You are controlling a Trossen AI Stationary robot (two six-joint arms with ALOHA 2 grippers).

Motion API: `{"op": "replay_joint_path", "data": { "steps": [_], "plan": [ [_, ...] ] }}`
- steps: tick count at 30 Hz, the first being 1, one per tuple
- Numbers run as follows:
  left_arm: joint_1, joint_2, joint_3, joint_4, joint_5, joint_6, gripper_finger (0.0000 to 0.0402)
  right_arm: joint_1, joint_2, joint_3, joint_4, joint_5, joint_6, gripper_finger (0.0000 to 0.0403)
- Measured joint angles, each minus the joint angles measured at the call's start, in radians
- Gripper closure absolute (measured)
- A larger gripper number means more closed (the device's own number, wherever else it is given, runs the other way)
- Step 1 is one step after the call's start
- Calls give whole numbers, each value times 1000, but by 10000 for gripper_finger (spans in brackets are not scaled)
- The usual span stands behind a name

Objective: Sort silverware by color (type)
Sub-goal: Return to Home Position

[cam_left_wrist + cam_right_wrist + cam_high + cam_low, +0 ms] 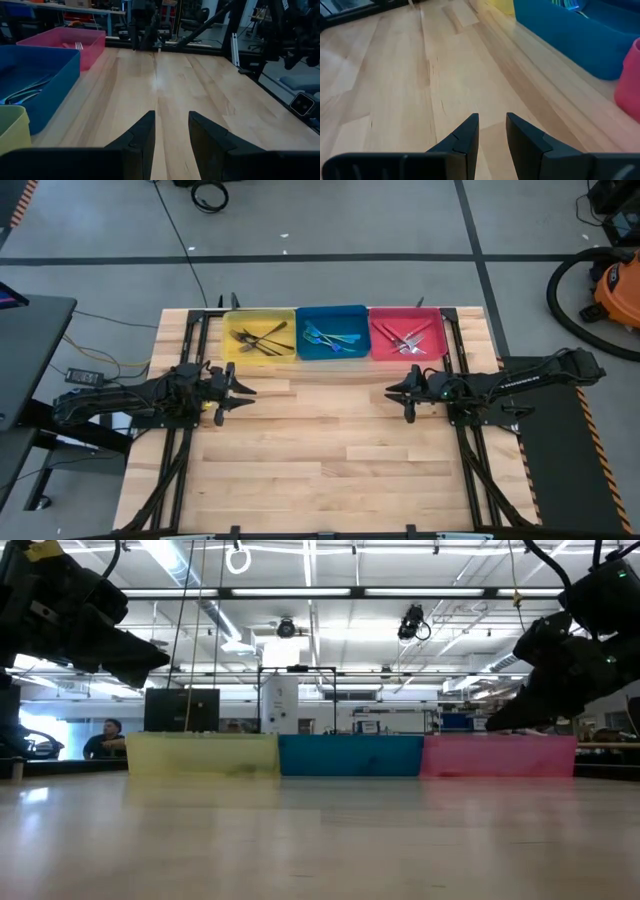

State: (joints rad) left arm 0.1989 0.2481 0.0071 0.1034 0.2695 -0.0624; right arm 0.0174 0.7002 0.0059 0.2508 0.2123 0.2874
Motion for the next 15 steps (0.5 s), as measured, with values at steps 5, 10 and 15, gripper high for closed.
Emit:
{"op": "replay_joint_path", "data": {
  "steps": [5, 10, 15],
  "plan": [
    [0, -10, 0, -3, 0, 0, 283, 1, -12, 0, 2, 0, -1, 297],
    [0, -72, 0, -5, 0, -3, 283, -1, -110, 0, -1, 0, -1, 297],
    [0, -169, 0, -4, 0, -4, 283, -27, -267, 0, 3, 1, -1, 297]
  ]
}}
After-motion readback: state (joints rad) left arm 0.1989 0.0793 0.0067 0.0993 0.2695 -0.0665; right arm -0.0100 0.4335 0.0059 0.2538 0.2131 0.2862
